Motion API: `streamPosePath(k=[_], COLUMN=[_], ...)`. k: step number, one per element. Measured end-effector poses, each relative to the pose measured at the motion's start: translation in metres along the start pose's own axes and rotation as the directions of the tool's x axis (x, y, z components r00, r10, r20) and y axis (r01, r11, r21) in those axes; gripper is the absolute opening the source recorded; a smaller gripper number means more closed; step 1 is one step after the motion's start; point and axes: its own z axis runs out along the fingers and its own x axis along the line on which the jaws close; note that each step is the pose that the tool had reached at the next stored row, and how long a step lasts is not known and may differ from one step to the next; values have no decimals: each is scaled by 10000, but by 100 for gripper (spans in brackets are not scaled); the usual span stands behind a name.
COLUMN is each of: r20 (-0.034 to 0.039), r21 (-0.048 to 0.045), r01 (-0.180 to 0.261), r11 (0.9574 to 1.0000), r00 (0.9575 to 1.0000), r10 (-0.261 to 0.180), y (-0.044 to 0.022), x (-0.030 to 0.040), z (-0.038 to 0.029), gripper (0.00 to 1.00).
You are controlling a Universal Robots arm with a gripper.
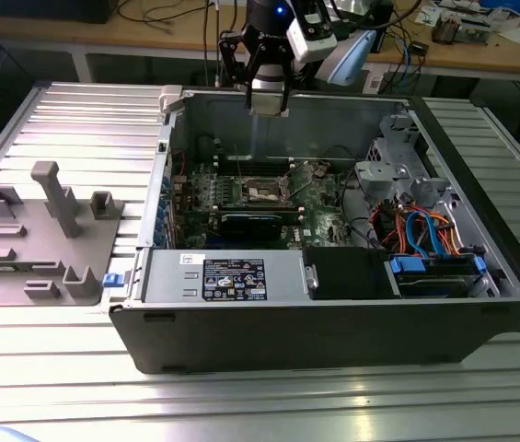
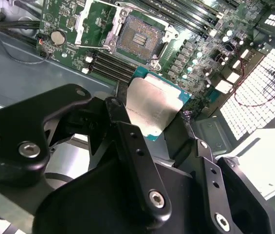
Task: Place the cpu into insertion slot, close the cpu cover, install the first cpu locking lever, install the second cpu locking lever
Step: 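Place the cpu into insertion slot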
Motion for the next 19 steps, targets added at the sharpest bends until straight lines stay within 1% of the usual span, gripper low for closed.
streamPosePath(k=[9, 12, 13, 14, 15, 17, 19], r20=[9, 47, 65, 94, 120, 169, 189], r21=[1, 17, 17, 11, 5, 2, -3], r01=[-85, -482, -689, -1028, -1304, -1836, -2062], r11=[10000, 9988, 9976, 9947, 9915, 9830, 9785], r00=[10000, 9988, 9976, 9947, 9914, 9829, 9783], r10=[85, 482, 688, 1028, 1303, 1836, 2062], y=[0, -1, -1, -1, -1, -2, -3], x=[0, 0, 0, 0, -1, -1, -1], z=[0, 4, 6, 11, 15, 24, 26], gripper=[55, 55, 55, 55, 55, 55, 55])
